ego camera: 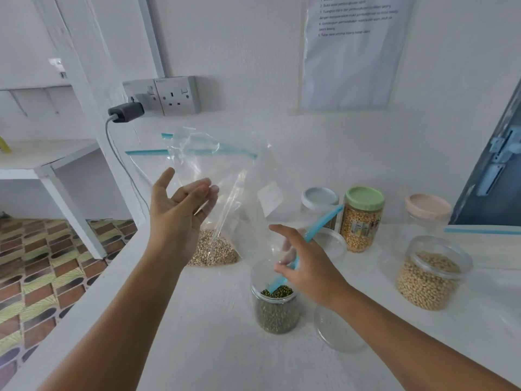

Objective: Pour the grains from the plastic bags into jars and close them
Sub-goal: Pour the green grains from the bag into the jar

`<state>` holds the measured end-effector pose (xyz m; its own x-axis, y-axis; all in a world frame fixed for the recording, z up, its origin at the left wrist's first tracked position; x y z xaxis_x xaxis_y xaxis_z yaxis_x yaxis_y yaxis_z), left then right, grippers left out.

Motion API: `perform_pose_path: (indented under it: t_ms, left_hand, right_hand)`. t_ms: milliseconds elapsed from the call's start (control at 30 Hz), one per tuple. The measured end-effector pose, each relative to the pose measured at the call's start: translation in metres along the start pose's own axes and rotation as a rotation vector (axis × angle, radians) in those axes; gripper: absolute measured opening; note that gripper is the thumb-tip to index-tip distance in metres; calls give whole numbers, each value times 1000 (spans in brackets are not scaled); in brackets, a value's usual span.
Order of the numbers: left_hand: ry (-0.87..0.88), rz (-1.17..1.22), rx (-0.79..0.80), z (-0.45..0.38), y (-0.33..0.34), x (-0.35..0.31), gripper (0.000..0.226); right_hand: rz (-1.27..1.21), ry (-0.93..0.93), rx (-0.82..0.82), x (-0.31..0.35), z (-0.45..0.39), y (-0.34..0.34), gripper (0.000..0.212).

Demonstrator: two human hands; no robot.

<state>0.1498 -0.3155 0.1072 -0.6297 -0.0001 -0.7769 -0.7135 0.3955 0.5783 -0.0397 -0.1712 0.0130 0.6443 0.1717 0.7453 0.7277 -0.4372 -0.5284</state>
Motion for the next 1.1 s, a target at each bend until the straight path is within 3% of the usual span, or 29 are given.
perform_pose_path:
  t_ms: [167, 367, 633, 800, 1000, 1100]
  left_hand:
    - [-3, 15, 8, 3, 1, 4, 76]
    - [-6, -14, 30, 3, 5, 5, 72]
    - [-6, -17, 48, 3, 11, 8, 68]
    - [-3, -15, 65, 3, 14, 7, 67]
    - [-6, -31, 81, 6, 19, 13, 68]
    - [-9, -29, 83, 6, 21, 15, 67]
  right_hand:
    - [79, -48, -81, 4, 0, -7, 84]
    - [105, -18, 93, 2, 1, 6, 86]
    - [70, -34, -82, 3, -5, -6, 85]
    - [27, 25, 71, 2, -2, 4, 91]
    - [33, 2, -95, 6, -4, -7, 80]
    - [53, 29, -22, 2, -5, -2, 76]
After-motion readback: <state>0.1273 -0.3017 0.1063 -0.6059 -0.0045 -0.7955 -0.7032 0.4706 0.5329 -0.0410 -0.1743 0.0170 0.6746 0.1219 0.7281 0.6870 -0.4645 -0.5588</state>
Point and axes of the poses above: each hand's wrist, its own z-axis away from the middle knuckle, its own y-axis out of the palm, x = y × z, the point moved 8 cm from there along -z, towards the middle knuckle
